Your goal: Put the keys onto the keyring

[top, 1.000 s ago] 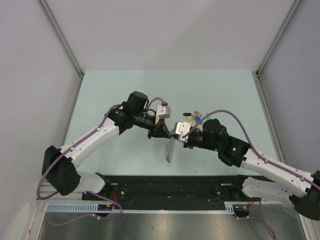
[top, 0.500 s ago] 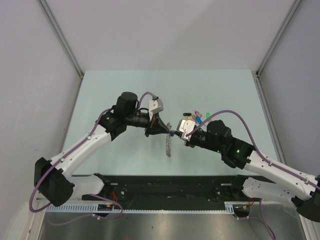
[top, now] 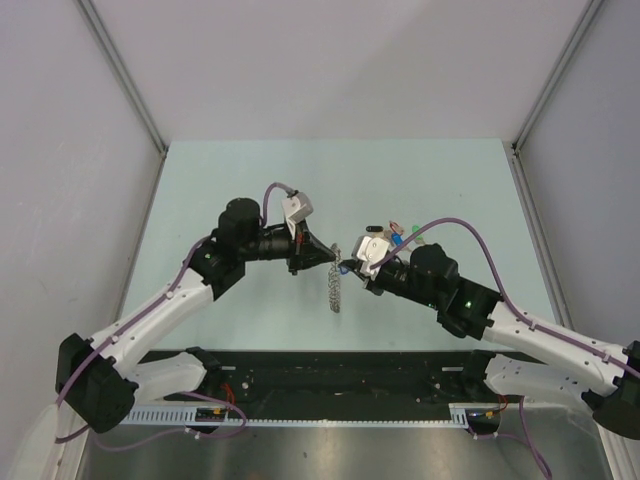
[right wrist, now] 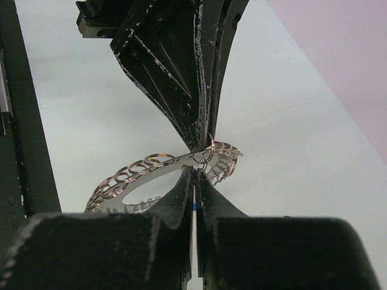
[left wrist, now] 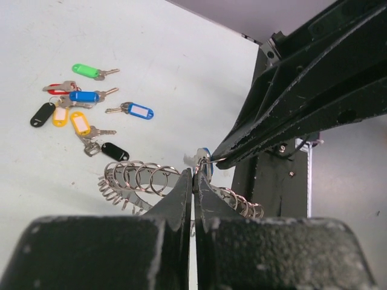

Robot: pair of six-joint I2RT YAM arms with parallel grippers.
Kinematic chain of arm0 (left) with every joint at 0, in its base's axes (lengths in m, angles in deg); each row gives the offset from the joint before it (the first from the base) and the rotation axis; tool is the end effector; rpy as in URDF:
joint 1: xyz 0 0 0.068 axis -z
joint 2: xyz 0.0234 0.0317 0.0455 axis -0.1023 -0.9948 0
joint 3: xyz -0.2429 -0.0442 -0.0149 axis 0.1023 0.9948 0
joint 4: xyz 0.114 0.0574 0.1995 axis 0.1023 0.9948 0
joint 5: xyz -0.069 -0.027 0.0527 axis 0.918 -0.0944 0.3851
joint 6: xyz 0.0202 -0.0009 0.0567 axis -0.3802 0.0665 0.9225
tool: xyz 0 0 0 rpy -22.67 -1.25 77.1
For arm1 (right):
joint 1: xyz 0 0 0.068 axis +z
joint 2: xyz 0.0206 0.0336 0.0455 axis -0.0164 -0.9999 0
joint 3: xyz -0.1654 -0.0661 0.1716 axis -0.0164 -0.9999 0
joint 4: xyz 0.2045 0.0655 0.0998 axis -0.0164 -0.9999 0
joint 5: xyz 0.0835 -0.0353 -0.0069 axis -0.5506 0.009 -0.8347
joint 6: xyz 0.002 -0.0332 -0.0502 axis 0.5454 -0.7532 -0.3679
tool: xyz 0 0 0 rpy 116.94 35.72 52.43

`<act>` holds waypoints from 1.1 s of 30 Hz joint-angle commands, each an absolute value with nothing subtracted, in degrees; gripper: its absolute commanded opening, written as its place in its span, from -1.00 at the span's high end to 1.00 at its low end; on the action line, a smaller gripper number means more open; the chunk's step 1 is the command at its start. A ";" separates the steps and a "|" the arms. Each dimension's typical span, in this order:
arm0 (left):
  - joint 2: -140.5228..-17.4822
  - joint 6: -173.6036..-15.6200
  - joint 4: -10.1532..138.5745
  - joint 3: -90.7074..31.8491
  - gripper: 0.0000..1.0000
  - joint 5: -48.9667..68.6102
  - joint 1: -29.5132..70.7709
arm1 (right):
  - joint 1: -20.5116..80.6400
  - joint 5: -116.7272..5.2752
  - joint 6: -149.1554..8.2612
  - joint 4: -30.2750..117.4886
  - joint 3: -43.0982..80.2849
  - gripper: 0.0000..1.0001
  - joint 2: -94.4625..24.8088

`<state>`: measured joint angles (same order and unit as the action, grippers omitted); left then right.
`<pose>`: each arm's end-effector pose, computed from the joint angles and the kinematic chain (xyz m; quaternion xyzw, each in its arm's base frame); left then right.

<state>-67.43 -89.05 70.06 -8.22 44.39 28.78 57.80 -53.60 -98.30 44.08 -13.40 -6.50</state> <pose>0.1834 -0.1637 0.3060 0.3960 0.6694 -0.4679 0.4199 0.1157 0.1851 0.3082 -0.5026 0.5721 0.2339 0.6045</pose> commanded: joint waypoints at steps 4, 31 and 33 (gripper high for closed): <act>-63.54 -94.02 59.02 -7.09 1.00 37.78 28.67 | 59.56 -52.23 -95.81 45.97 -14.85 1.00 -6.83; -59.32 -100.17 46.45 -1.12 0.99 28.90 32.45 | 59.74 -56.27 -93.78 49.12 -15.29 1.00 -9.65; -59.23 -99.91 47.15 -1.20 0.99 29.07 32.45 | 59.47 -55.39 -94.05 48.95 -15.29 1.00 -9.29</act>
<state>-61.40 -98.89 55.86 -0.18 31.65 32.35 58.76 -54.37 -95.26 49.68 -14.82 -9.58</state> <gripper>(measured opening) 0.007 0.009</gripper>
